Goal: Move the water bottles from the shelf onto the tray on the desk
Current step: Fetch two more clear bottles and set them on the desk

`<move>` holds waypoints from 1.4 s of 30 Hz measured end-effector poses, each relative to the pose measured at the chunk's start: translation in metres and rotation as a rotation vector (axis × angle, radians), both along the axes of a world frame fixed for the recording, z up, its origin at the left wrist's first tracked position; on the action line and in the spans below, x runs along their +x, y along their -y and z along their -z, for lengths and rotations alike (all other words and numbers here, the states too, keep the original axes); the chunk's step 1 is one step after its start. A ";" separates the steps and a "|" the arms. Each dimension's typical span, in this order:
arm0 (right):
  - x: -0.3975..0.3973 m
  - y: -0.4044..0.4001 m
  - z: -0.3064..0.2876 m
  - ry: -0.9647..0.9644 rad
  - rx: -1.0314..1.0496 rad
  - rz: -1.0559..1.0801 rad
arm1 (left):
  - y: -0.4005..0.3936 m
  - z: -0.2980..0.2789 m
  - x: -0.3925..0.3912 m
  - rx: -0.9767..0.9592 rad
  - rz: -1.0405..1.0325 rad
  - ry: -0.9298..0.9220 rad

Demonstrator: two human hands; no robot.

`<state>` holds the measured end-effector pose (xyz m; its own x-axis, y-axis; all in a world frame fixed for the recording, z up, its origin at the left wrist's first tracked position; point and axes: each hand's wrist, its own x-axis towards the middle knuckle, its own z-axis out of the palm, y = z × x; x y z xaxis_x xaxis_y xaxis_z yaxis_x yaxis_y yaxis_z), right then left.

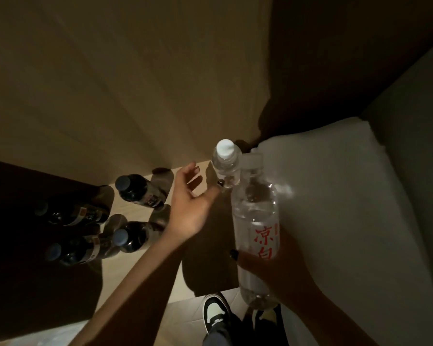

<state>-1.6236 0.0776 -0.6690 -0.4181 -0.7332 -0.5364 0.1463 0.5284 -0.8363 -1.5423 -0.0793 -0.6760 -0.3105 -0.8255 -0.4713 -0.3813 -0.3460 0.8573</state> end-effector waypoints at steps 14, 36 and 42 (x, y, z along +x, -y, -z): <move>-0.021 -0.005 0.001 0.136 -0.021 0.138 | 0.013 0.057 -0.050 -0.179 0.140 0.022; -0.003 0.009 -0.195 0.019 -0.176 -0.160 | -0.076 -0.175 0.080 0.094 -0.411 -0.317; 0.017 -0.008 -0.259 -0.131 -0.171 -0.360 | -0.113 -0.237 0.113 0.219 -0.675 -0.477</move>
<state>-1.6070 0.0859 -0.4103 -0.1750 -0.9190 -0.3534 -0.1360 0.3780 -0.9158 -1.4292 0.0338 -0.4386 0.0092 -0.8104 -0.5857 0.3507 -0.5460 0.7609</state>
